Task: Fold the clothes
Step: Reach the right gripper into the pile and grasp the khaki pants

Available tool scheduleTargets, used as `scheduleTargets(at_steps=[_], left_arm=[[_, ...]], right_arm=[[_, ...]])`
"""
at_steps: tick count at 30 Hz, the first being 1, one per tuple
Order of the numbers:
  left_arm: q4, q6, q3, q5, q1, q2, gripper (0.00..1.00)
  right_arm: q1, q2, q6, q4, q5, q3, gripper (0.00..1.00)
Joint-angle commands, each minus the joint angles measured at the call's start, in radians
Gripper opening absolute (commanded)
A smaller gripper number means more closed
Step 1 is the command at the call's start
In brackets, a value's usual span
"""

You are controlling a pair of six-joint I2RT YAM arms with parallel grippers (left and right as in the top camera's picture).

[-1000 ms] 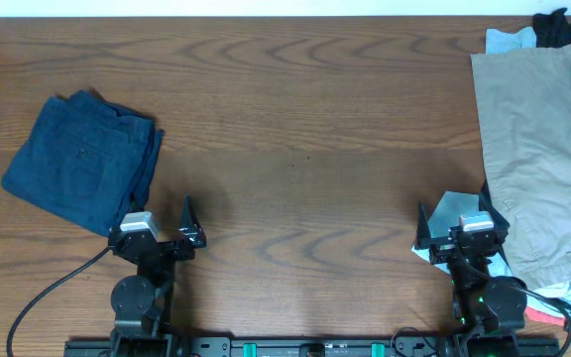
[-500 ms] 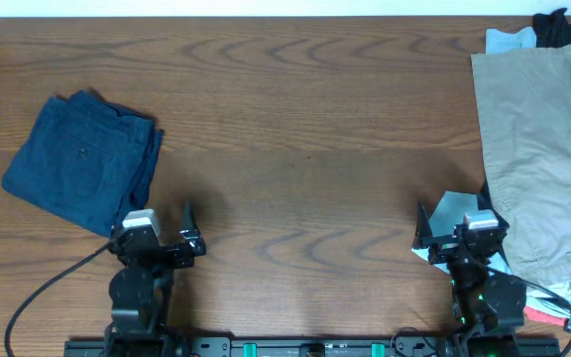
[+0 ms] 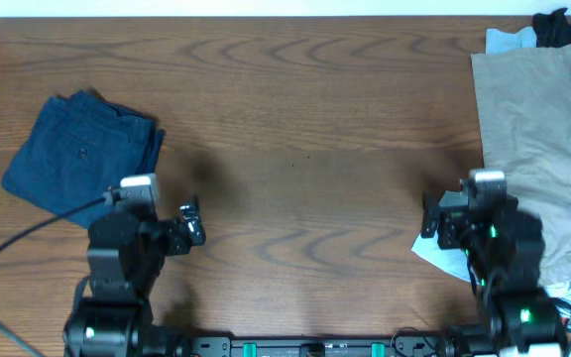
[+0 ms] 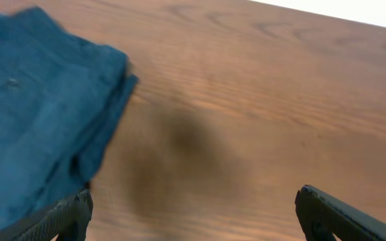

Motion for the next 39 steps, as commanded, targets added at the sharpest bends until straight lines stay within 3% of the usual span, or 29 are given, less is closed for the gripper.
scheduleTargets(at_steps=[1,9,15,17,21,24,26,39], left_arm=[[-0.035,0.013,0.069,0.083,0.006,0.082,0.98],[-0.122,0.014,0.089,0.133,0.006,0.171,0.98],[-0.130,0.014,0.089,0.132,0.006,0.173,0.98],[-0.130,0.014,0.089,0.133,0.006,0.173,0.98],[-0.130,0.014,0.089,0.132,0.006,0.173,0.98],[-0.129,0.014,0.089,0.132,0.006,0.173,0.98],[-0.129,0.014,0.089,0.132,0.006,0.173,0.98],[-0.129,0.014,0.089,0.132,0.006,0.173,0.98]], right_arm=[[-0.014,0.188,0.015,-0.101,0.085,0.138,0.99],[-0.038,0.520,0.018,-0.255,0.064,0.306,0.99],[-0.134,0.635,0.312,-0.318,0.303,0.288,0.99],[-0.189,0.664,0.341,-0.340,0.342,0.274,0.99],[-0.298,0.705,0.341,-0.348,0.359,0.241,0.89],[-0.370,0.718,0.341,-0.330,0.359,0.201,0.73],[-0.409,0.719,0.341,-0.312,0.359,0.169,0.69],[-0.458,0.719,0.341,-0.238,0.343,0.085,0.61]])
